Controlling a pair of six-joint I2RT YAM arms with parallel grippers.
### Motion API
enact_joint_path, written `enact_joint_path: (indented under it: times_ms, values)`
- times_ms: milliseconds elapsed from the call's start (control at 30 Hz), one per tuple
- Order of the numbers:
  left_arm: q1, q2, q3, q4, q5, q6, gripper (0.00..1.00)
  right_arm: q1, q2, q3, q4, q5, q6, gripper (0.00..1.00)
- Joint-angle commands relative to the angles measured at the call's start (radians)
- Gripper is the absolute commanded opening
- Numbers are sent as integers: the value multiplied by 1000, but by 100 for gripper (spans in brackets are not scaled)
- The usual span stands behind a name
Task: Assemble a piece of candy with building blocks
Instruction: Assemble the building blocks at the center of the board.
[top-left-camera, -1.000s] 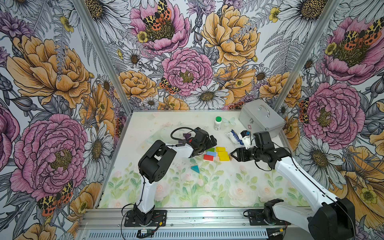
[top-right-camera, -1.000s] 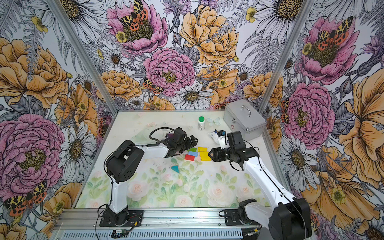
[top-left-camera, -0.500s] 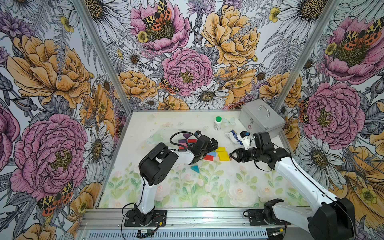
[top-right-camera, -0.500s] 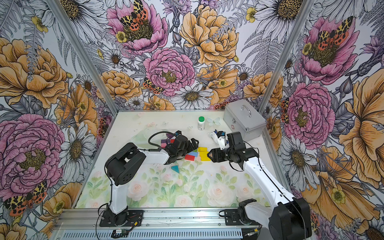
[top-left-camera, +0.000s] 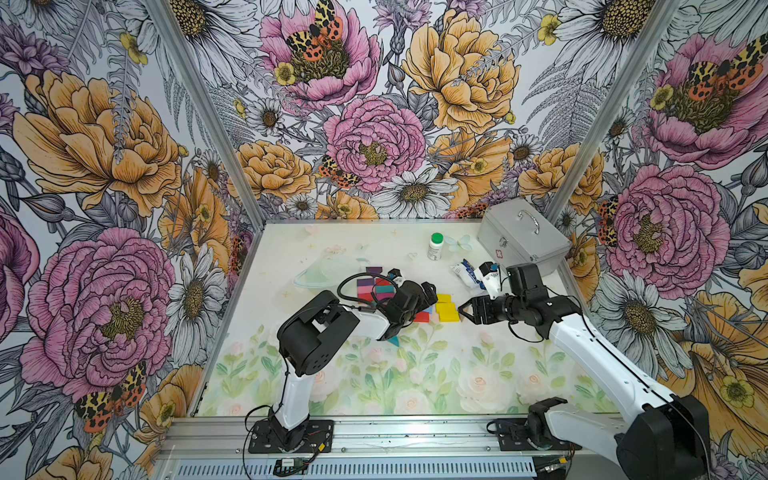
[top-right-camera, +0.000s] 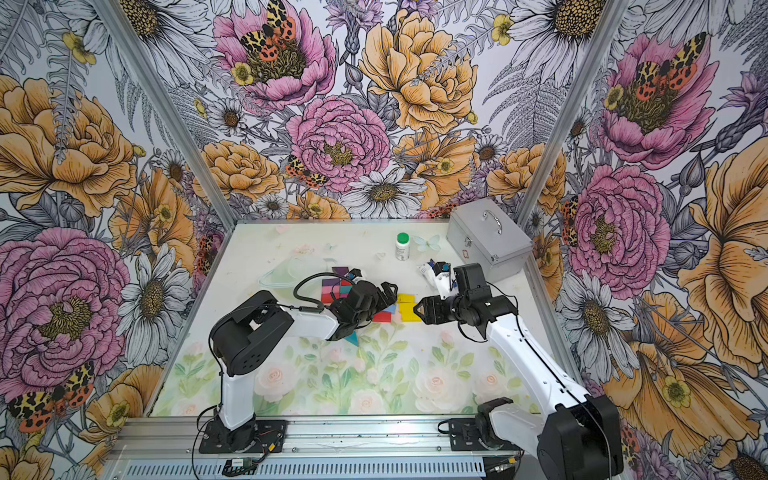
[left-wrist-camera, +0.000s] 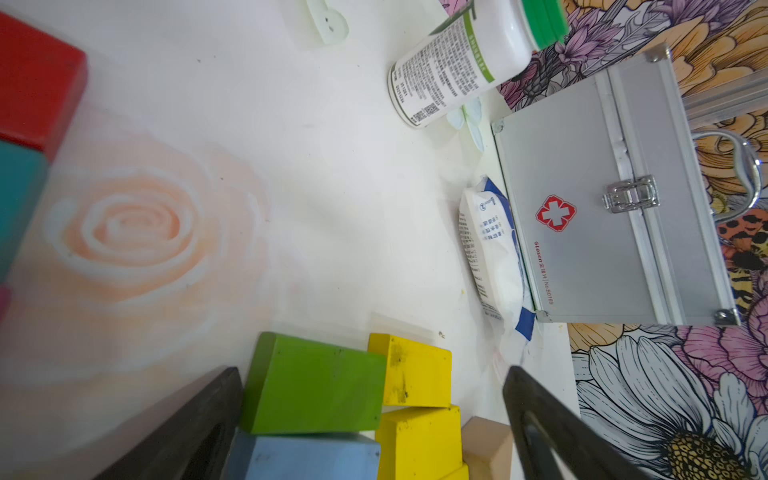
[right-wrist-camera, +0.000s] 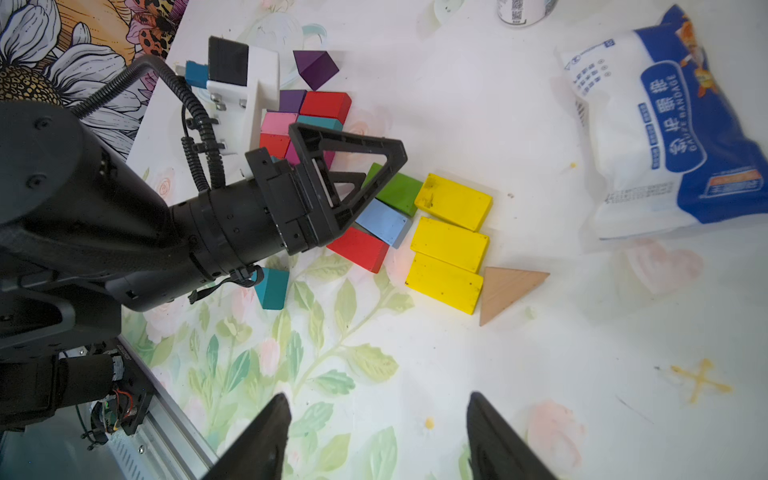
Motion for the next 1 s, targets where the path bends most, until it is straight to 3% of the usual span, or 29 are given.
enact_joint_path:
  times_ms: [0, 967]
  values:
    - [-37, 54, -74, -209, -40, -93, 99, -4, 1, -8, 31, -13, 13, 68]
    - [-97, 137, -26, -205, -86, -270, 98, 1, -18, -16, 32, -5, 13, 68]
